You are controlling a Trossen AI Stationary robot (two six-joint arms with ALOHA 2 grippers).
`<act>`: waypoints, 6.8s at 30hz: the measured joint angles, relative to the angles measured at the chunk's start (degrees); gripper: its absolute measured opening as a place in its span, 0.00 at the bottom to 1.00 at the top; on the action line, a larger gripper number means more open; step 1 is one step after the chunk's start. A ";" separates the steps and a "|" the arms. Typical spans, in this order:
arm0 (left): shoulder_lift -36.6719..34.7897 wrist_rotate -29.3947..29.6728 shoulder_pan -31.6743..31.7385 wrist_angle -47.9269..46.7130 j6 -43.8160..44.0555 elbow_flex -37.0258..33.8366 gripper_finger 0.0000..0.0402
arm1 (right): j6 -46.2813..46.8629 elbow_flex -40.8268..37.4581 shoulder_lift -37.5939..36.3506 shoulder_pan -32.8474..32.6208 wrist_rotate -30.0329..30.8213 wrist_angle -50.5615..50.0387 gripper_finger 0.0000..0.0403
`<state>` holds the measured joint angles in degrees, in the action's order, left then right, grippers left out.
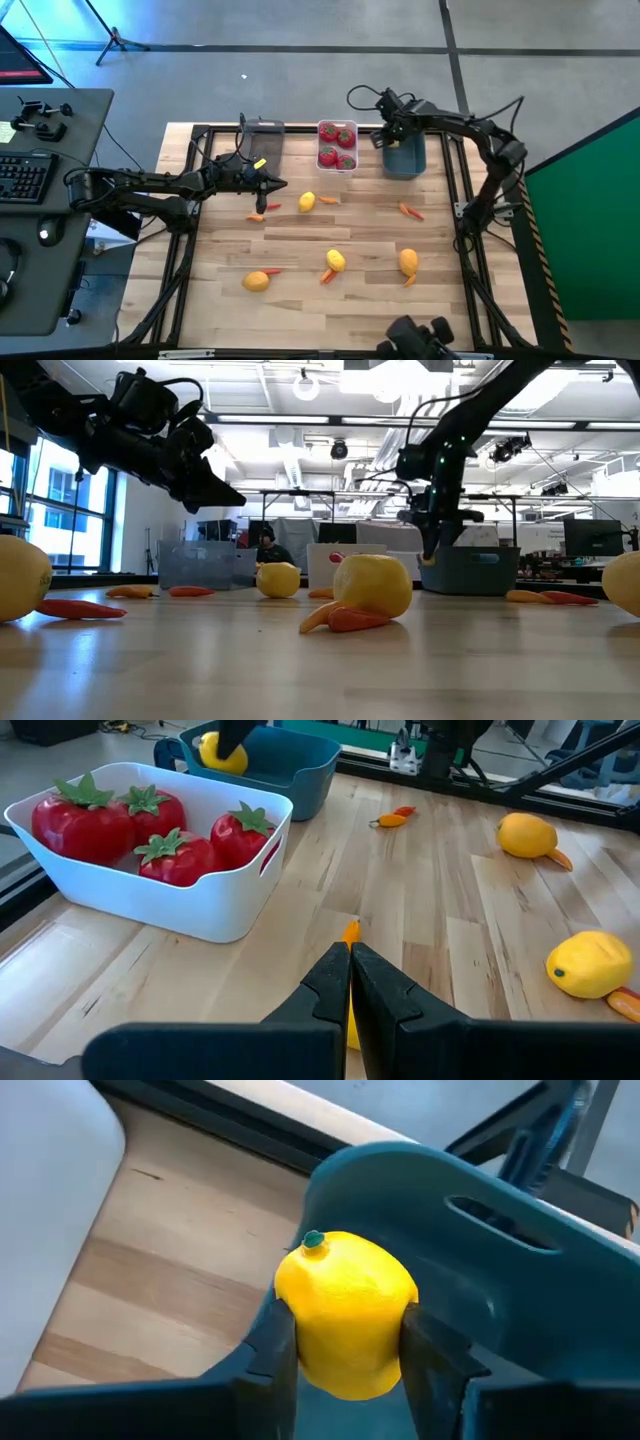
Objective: Sort produce into baskets
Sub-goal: Put the yellow lemon into the blue bin
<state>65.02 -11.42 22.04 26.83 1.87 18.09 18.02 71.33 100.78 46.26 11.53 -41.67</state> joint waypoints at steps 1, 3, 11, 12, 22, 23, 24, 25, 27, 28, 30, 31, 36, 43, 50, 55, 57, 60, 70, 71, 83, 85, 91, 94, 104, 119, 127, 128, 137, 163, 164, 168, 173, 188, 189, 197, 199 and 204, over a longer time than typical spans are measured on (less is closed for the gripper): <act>0.00 0.00 0.00 0.01 0.00 0.00 0.00 | 0.19 0.00 0.33 -0.01 -0.01 0.27 0.30; 0.00 0.13 -0.01 0.02 0.03 0.00 0.00 | 0.39 0.00 0.65 -0.36 0.00 0.10 0.33; 0.00 1.99 -0.37 0.07 -0.13 0.00 0.03 | -1.48 1.48 -1.66 -2.75 2.34 -3.94 0.63; 0.01 2.51 -0.67 0.06 -0.62 0.00 0.04 | -1.45 2.07 -2.10 -3.07 2.76 -5.07 0.66; 0.00 3.63 -6.30 0.02 -2.06 0.00 0.06 | -2.99 -1.23 -13.77 -10.96 7.55 -5.91 0.43; 0.00 4.06 -6.80 0.03 -2.06 0.00 0.06 | -3.05 -2.85 -15.25 -12.43 7.00 -4.44 0.37; 0.00 4.67 -7.15 0.04 -2.08 0.01 0.05 | -3.06 -4.53 -16.70 -14.00 6.30 -2.85 0.30; 0.00 5.39 -7.46 0.06 -2.10 0.00 0.05 | -3.06 -6.37 -18.07 -15.60 5.69 -0.95 0.23; 0.00 7.04 -8.01 0.03 -2.10 0.02 0.03 | -3.01 -10.12 -20.12 -19.01 4.12 3.17 0.11; 0.00 7.40 -8.09 -0.01 -2.10 0.00 0.03 | -2.73 -12.03 -20.93 -20.89 3.48 5.39 0.06; 0.00 7.64 -8.25 -0.05 -2.10 0.00 0.03 | -2.52 -15.53 -22.02 -24.73 2.26 10.55 0.02; 0.00 7.67 -8.28 -0.11 -2.07 0.00 0.02 | -2.46 -17.10 -22.19 -26.72 1.48 13.41 0.02; 0.01 7.67 -8.28 -0.09 -2.06 0.01 0.02 | -1.57 -23.86 -20.66 -35.38 -0.17 28.75 0.13; 0.02 7.91 -8.21 -0.11 -1.93 0.00 0.02 | -1.50 -26.06 -12.93 -42.64 3.06 46.60 0.33; 0.01 8.11 -8.19 -0.11 -1.17 0.00 0.02 | -1.94 -16.76 0.71 -45.78 7.36 49.05 0.68; 0.00 8.11 -8.19 -0.12 -0.59 0.02 0.02 | -4.33 -7.45 8.45 -46.08 10.16 45.75 0.81; 0.00 8.11 -8.19 -0.11 -0.59 0.00 0.02 | -5.63 -4.27 10.55 -45.85 11.61 43.37 0.83; 0.00 8.13 -8.19 -0.11 -0.58 0.00 0.02 | -7.51 -1.02 12.83 -45.03 10.37 42.79 0.84; 0.01 9.14 -8.19 -0.15 -0.57 0.01 0.02 | -7.65 2.14 18.25 -41.49 2.14 43.52 0.84; 0.01 9.14 -8.19 -0.12 -0.59 0.01 0.02 | -7.59 2.14 18.67 -41.32 1.31 43.38 0.84; 0.01 9.16 -8.19 -0.13 -0.94 0.02 0.02 | -6.50 2.14 19.76 -41.00 -0.85 41.16 0.61; 0.02 9.16 -8.19 -0.16 -0.94 0.00 0.02 | -6.50 2.14 19.71 -41.00 -0.83 40.80 0.60; 0.00 9.16 -8.19 -0.28 -1.01 0.00 0.02 | -6.60 2.12 16.57 -41.18 -1.01 38.60 0.60; 0.00 9.16 -8.19 -0.49 -1.01 0.00 0.02 | -6.80 2.12 12.35 -41.18 -0.08 35.81 0.60; 0.00 9.16 -8.21 -0.50 -1.03 0.02 0.02 | -7.96 2.13 -5.95 -37.41 16.68 9.17 0.59; 0.01 9.14 -8.19 -0.68 -1.03 0.02 0.02 | -20.37 -10.76 -10.35 -17.72 17.72 0.48 0.59; 0.02 9.18 -8.19 -0.66 -1.01 0.02 0.02 | -25.74 -16.45 -10.37 -7.65 11.55 7.91 0.60; 0.01 9.20 -8.19 -0.66 -1.01 0.02 0.02 | -26.00 -16.69 -10.37 -6.95 10.59 8.74 0.60; 0.02 9.25 -8.22 -0.73 -0.59 0.02 0.02 | -24.29 -16.87 -10.37 -2.72 9.40 11.02 0.71; 0.02 9.35 -8.19 -2.14 -0.53 0.02 0.10 | -17.86 -13.06 -18.79 -17.55 4.92 3.86 0.41; 0.02 9.35 -8.19 -2.14 -0.55 0.02 0.10 | -17.05 -13.63 -19.38 -19.77 4.92 4.58 0.35; 0.01 9.17 -8.21 -2.18 -0.59 0.02 0.07 | -12.31 -15.56 -20.77 -29.35 4.96 6.49 0.09; 0.00 6.60 -8.61 -3.75 -2.61 0.02 0.04 | -3.94 -15.98 -20.24 -42.79 4.94 9.34 0.05; 0.02 7.27 -9.33 -4.68 -2.56 0.02 0.00 | 21.56 -15.96 -7.77 -69.06 9.65 28.31 0.40; 0.02 7.27 -9.33 -4.69 -2.56 0.02 0.00 | 21.62 -15.96 -6.58 -69.54 9.92 30.30 0.45; 0.02 7.30 -9.35 -4.62 -2.59 0.02 0.00 | 16.83 -15.91 0.34 -71.05 16.70 39.69 0.77; 0.01 7.30 -9.35 -4.53 -2.56 0.02 0.00 | 15.31 -15.91 1.86 -71.06 18.56 40.27 0.79; 0.02 7.32 -9.35 -4.55 -2.56 0.02 0.00 | 14.12 -15.91 5.51 -71.05 16.11 43.25 0.80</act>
<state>65.04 -4.10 12.69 22.28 -0.69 18.11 32.14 55.42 106.29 -24.79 27.63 1.58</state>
